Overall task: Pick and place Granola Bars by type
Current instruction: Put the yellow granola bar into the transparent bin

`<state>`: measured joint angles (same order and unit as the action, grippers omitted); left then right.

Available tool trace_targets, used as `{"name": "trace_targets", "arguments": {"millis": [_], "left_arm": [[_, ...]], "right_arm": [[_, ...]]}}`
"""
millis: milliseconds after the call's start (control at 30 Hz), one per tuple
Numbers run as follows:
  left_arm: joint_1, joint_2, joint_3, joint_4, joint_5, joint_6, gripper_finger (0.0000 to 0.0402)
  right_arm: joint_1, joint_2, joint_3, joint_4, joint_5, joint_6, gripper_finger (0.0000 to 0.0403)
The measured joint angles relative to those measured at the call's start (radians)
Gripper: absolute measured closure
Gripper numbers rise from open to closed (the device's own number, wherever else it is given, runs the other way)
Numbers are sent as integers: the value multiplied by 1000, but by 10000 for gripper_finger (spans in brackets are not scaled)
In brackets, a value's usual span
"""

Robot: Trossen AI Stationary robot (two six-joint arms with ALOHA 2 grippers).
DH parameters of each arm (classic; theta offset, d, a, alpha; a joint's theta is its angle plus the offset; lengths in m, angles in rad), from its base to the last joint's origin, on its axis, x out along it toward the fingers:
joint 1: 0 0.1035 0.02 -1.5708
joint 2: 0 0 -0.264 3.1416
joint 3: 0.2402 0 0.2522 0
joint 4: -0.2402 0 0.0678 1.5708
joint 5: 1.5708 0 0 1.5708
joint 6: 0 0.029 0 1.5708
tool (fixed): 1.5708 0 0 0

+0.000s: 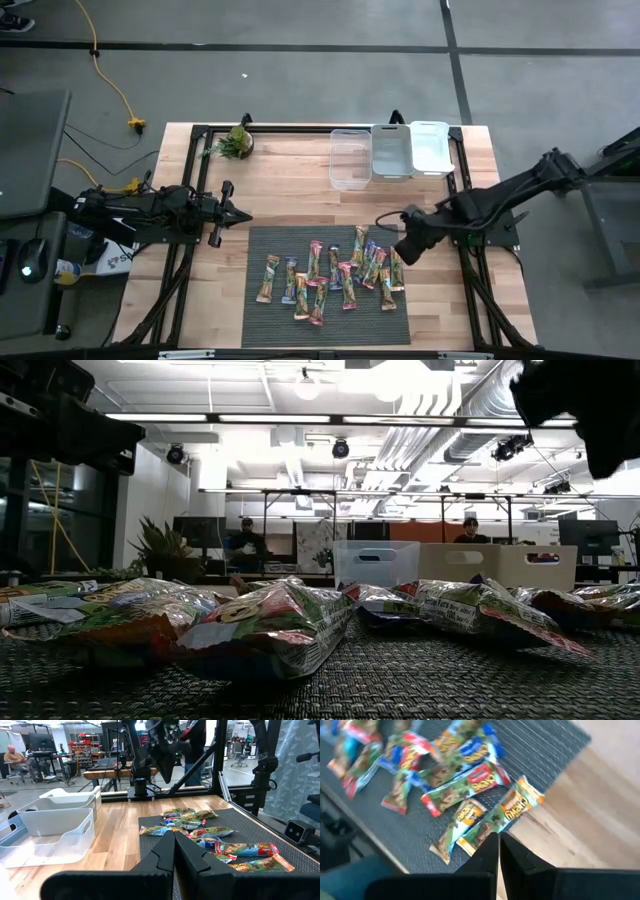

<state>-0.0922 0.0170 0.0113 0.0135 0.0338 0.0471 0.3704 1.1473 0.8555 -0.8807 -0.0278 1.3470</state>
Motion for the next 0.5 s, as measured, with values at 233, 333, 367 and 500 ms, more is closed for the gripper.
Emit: {"name": "trace_targets", "arguments": {"millis": [233, 333, 367, 500], "left_arm": [[0, 0, 0, 0, 0, 0, 401], [0, 0, 0, 0, 0, 0, 401], [0, 0, 0, 0, 0, 0, 401], [0, 0, 0, 0, 0, 0, 401]], "right_arm": [[28, 103, 0, 17, -9, 182, 402], [40, 147, 0, 19, -16, 252, 401], [44, 162, 0, 21, -18, 273, 398], [58, 219, 0, 54, -22, 326, 372]]}}
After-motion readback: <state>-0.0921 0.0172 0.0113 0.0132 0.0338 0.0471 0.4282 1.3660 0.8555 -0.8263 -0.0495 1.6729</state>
